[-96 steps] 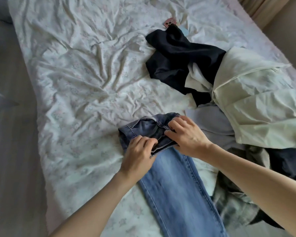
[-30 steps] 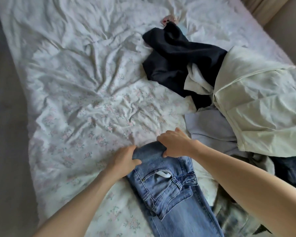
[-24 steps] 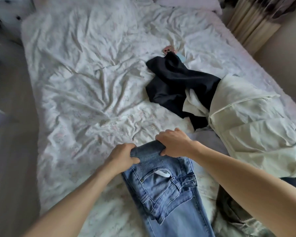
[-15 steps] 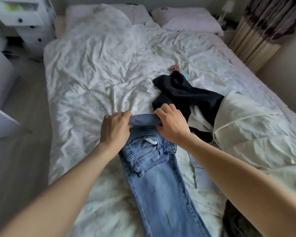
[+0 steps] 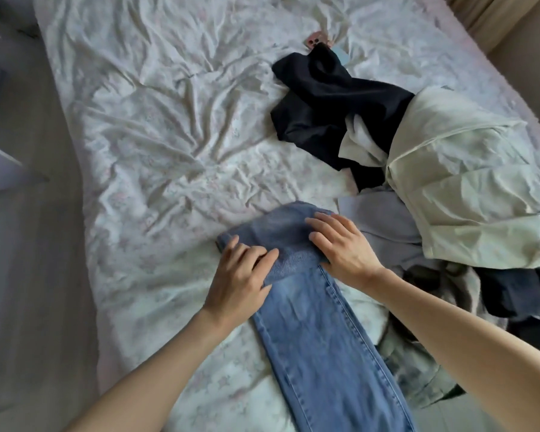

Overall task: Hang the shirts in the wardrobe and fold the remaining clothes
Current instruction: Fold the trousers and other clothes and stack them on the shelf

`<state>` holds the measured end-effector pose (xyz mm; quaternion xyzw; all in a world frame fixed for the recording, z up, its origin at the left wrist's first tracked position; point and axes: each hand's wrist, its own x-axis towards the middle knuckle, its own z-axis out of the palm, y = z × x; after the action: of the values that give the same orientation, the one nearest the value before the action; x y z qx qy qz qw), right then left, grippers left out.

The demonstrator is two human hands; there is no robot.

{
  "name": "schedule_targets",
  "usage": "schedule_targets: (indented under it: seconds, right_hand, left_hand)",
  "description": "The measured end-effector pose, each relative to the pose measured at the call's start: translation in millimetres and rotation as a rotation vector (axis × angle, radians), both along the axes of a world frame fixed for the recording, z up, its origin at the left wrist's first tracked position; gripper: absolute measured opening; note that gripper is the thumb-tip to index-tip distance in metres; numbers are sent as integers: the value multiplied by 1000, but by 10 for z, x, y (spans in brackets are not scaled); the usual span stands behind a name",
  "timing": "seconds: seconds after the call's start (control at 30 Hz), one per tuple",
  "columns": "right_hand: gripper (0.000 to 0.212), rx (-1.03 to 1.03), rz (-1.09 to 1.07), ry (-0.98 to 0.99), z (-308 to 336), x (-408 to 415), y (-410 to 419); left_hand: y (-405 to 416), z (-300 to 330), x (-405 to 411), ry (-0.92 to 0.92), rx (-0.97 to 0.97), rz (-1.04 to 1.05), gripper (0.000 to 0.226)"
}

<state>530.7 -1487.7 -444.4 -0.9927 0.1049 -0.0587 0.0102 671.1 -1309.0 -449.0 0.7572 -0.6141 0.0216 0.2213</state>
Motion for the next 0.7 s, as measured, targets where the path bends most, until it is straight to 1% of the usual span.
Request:
schedule_targets:
  seconds: [0.13,0.23,0.33,0.43,0.57,0.6,0.63,0.7]
  right_hand:
    - [48,58,58,110,-221,-420,142]
    - [54,88,35,189,-420,-628,249]
    - [57,139,-1,271,-616,-777,370]
    - [60,145,-6,361,-773,-940,494]
    - [73,108,-28,432,-866,-1188,650]
    - [74,97,-20,440,-879,-1249,685]
    - [69,90,-14,432,-882,-1312,716]
    - [53,85,-31,346,-871,-1340,748]
  left_hand:
    - [214,-235,-395,95,117,-131,57]
    - [295,-410,-579,74,181,-173,55]
    - [379,-564,-712,49,317,-199,58]
    - [459,-715,-832,10,424,-236,51]
    - [556,-826,-913,-11,442,-293,46]
    - [580,-835,-914,-33,435,-316,44]
    - [594,-842,-914,-50,425,-329,42]
    - [575,-834,-864,-54,406,-271,44]
